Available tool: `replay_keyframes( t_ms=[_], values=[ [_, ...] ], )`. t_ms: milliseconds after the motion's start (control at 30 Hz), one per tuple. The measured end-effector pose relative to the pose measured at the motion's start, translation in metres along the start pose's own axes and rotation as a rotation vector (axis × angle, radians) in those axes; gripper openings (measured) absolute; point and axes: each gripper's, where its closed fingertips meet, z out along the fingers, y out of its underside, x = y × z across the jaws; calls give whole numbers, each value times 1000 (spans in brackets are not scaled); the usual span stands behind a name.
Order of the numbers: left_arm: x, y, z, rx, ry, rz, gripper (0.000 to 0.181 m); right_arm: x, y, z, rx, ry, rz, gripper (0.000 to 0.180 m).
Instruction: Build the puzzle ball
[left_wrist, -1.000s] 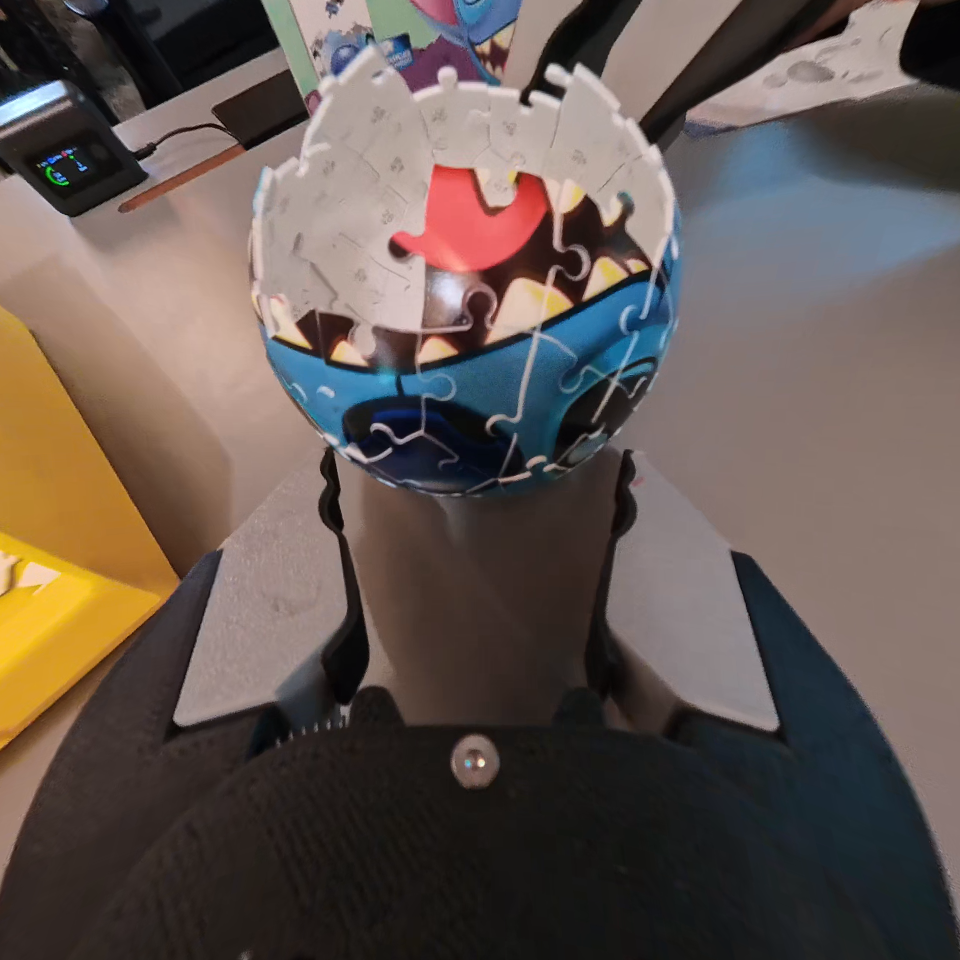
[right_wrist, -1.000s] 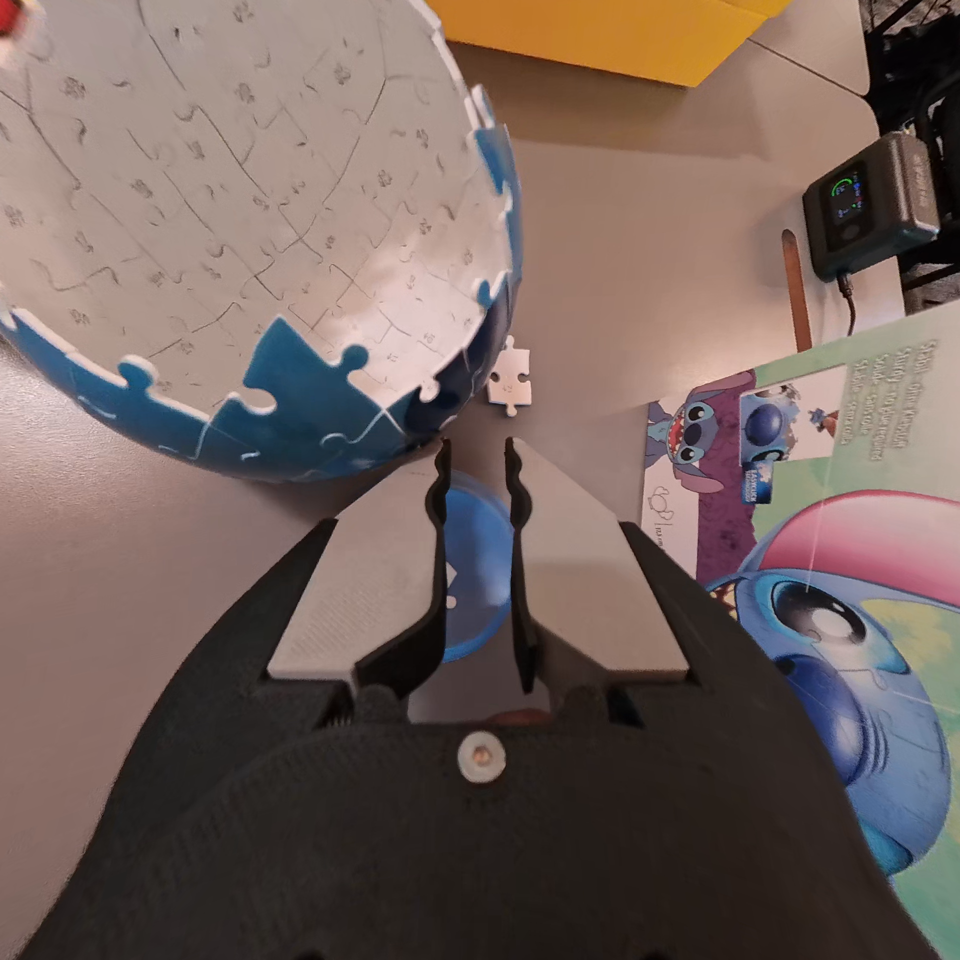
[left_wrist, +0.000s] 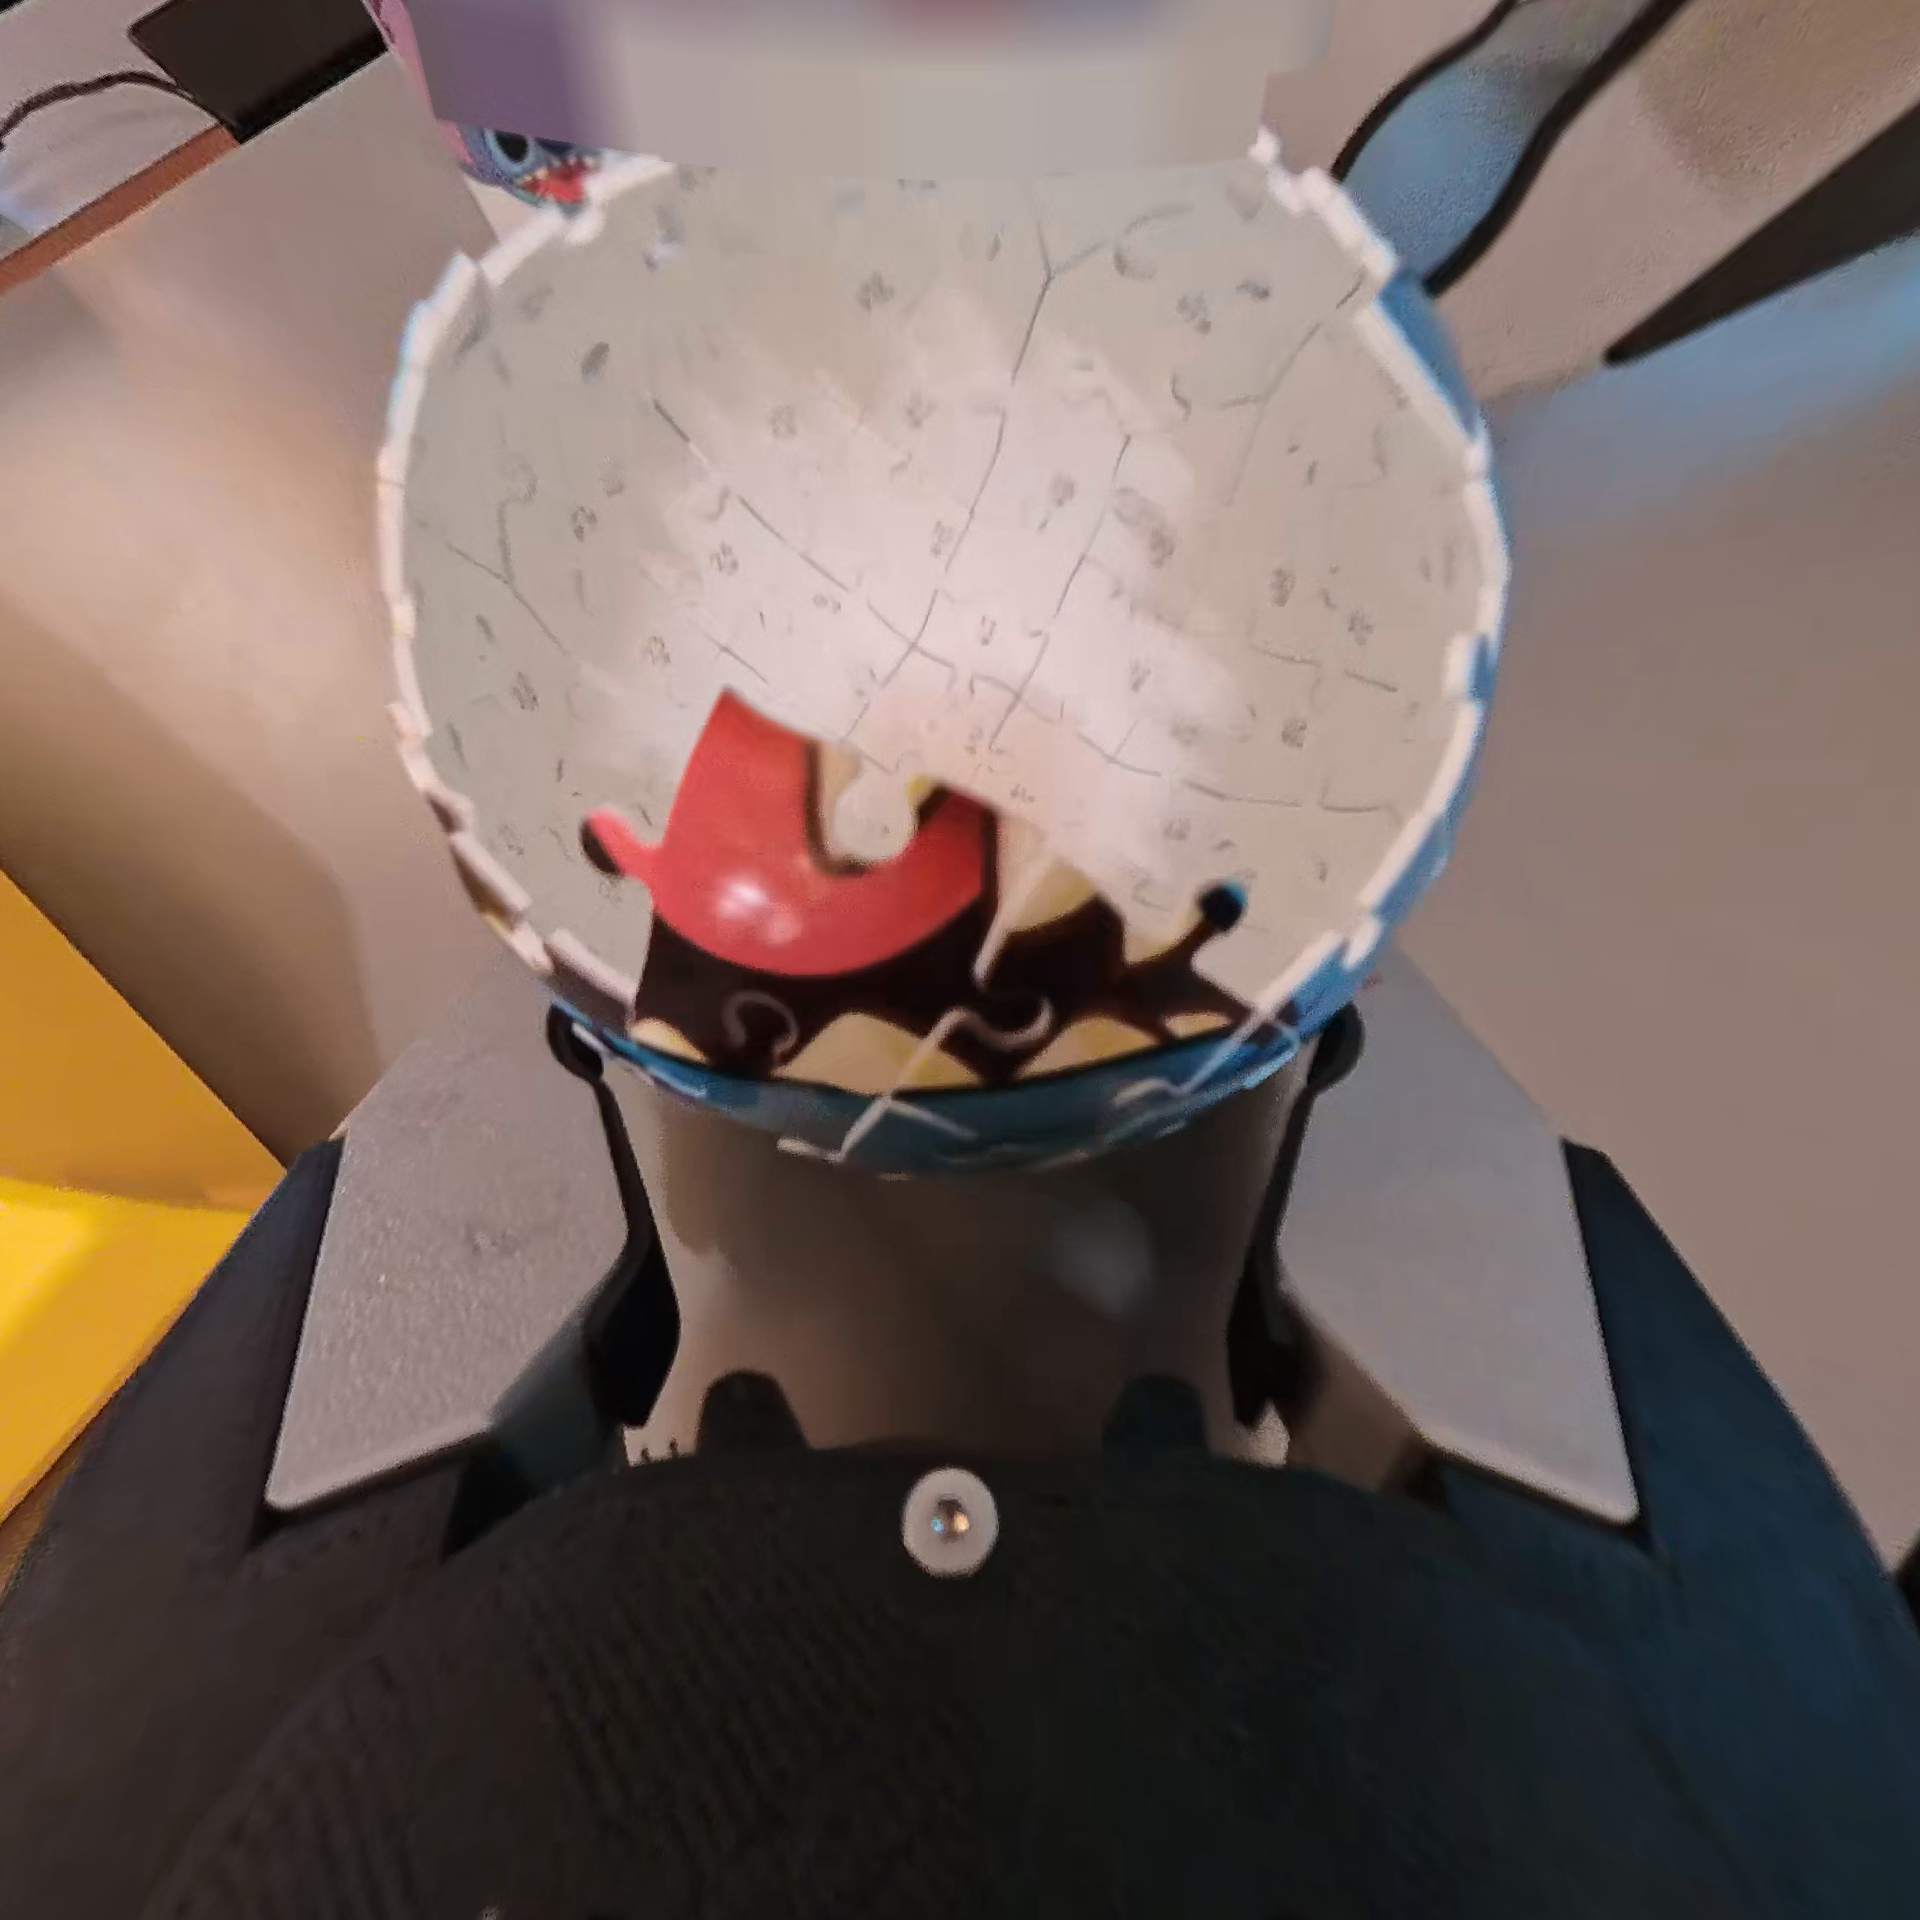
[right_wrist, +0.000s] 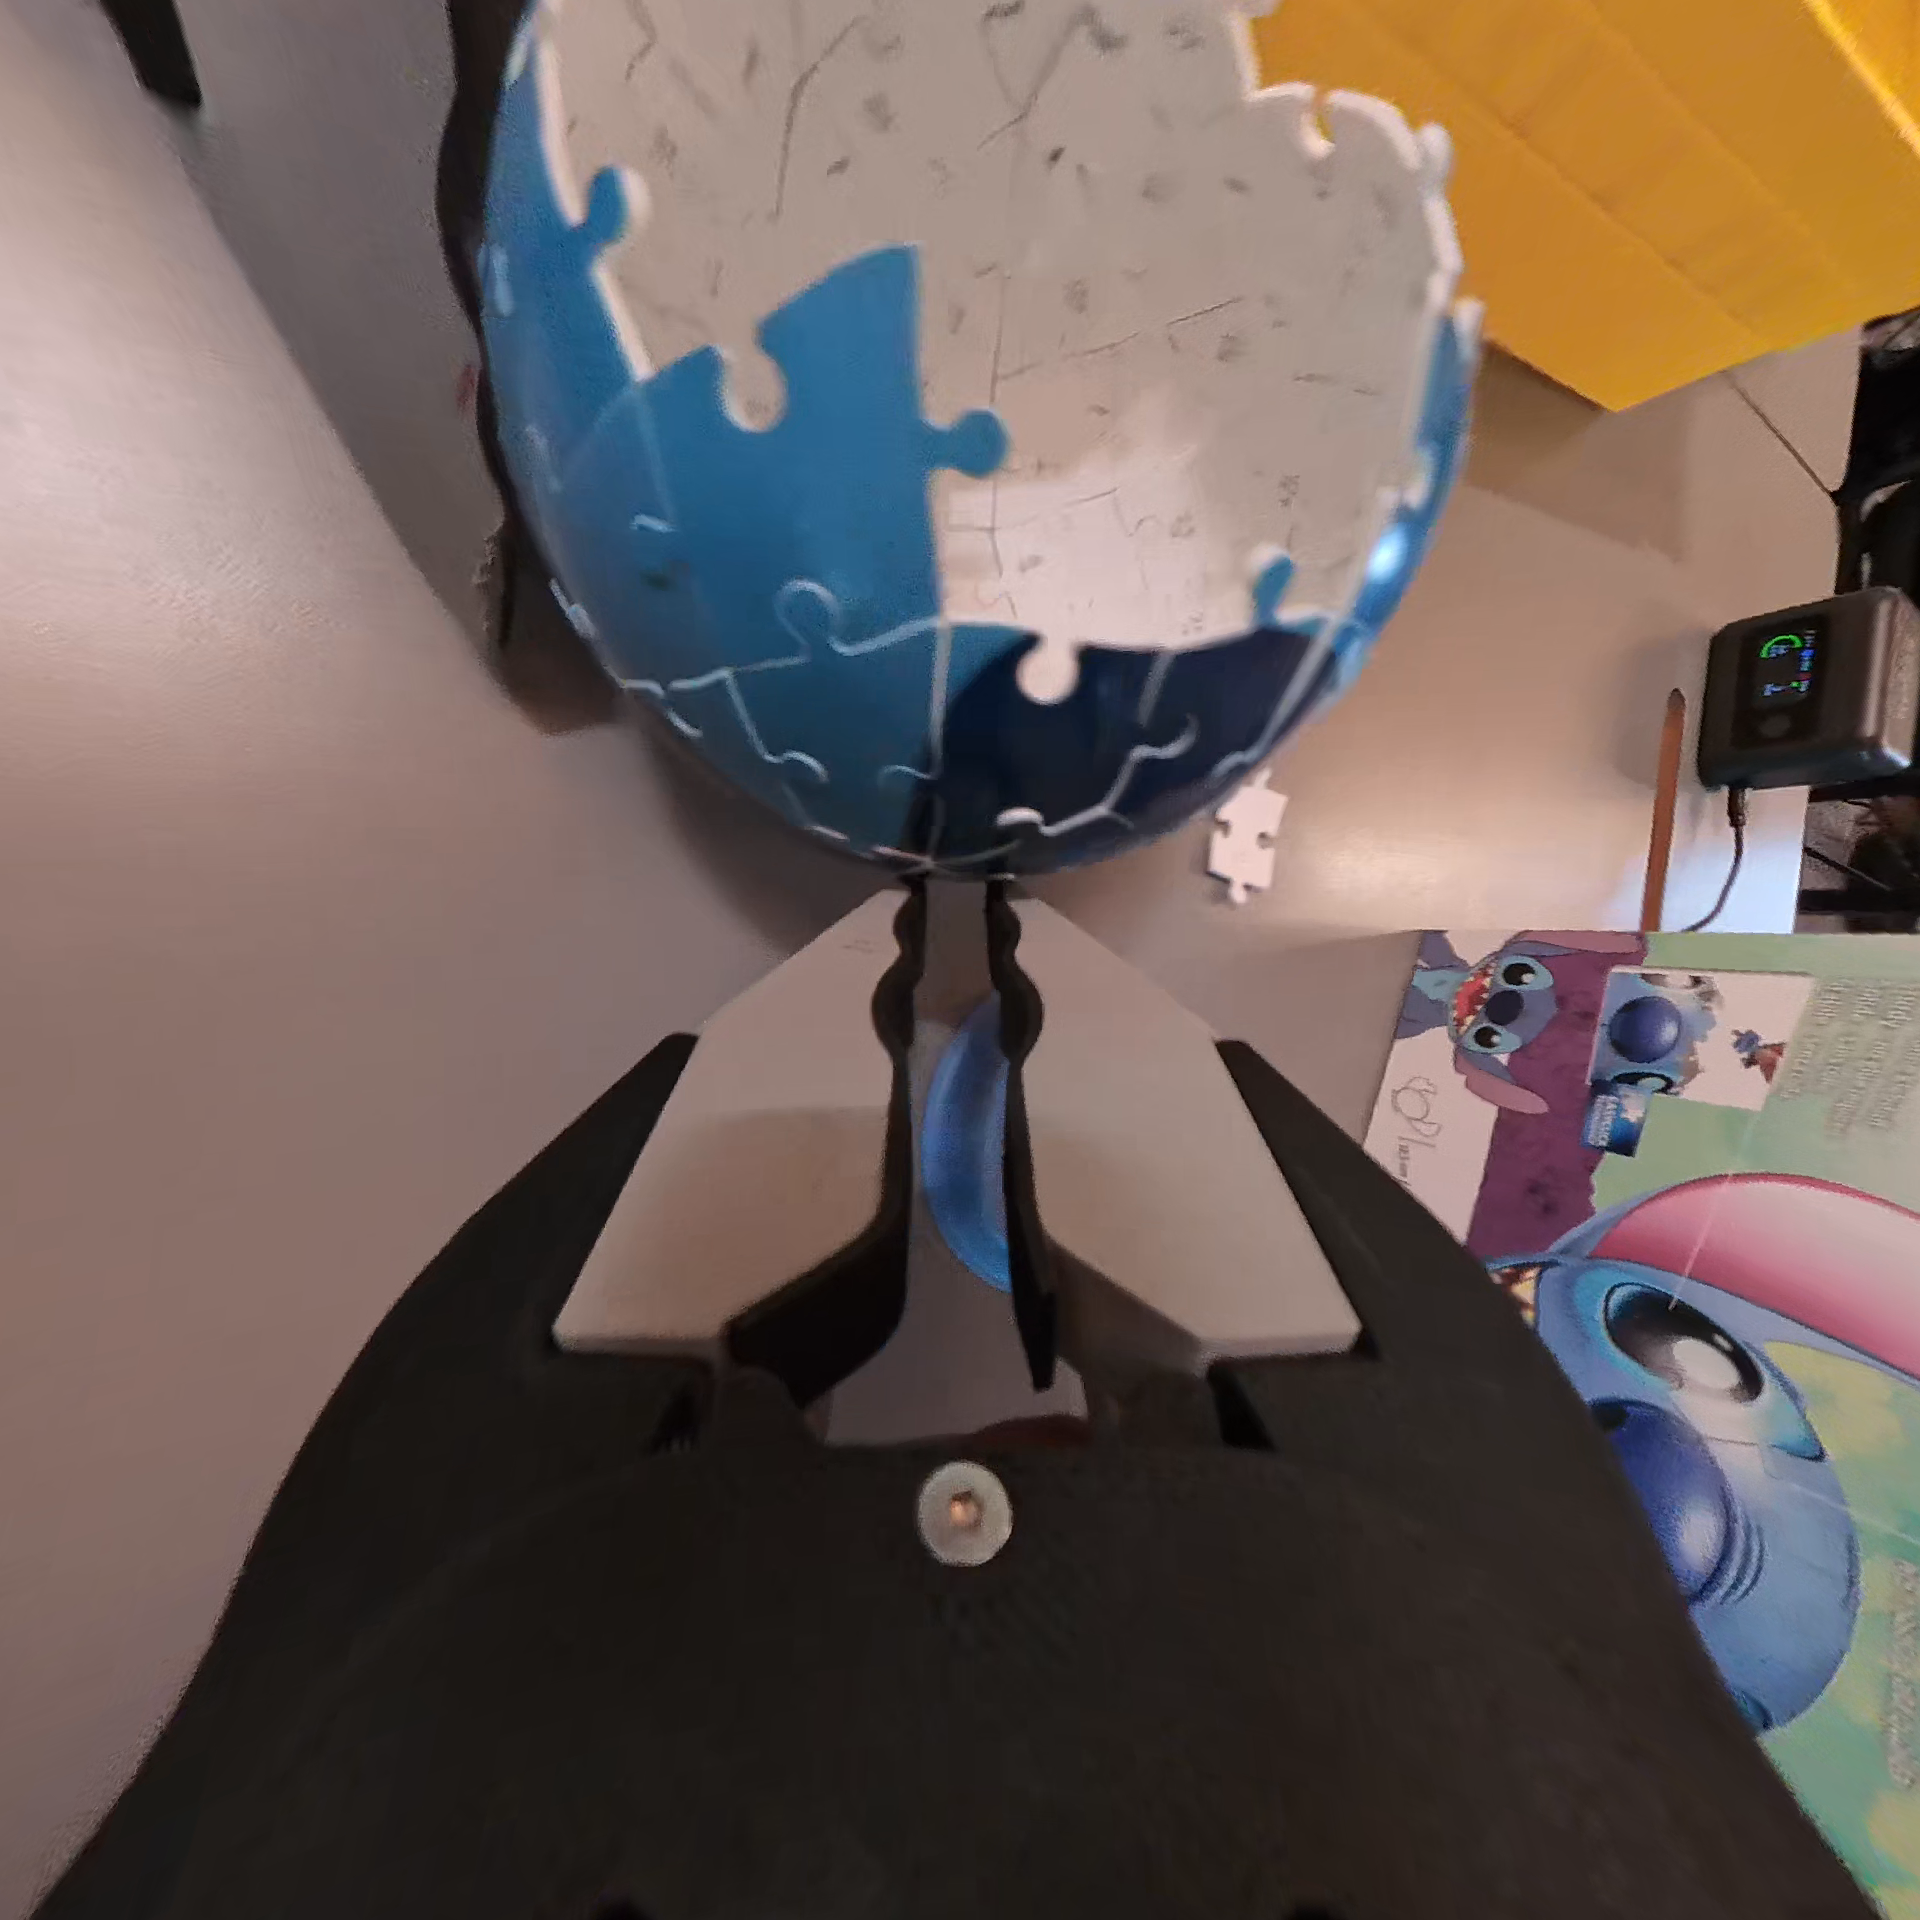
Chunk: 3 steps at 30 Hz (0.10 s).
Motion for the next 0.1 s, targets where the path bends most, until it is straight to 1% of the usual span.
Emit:
replay_keyframes(
  t_ms=[100],
  values=[
    [5,-4,-7,-10,34,43,137,-19,5,2,-38,-23,-32,17]
  ],
)
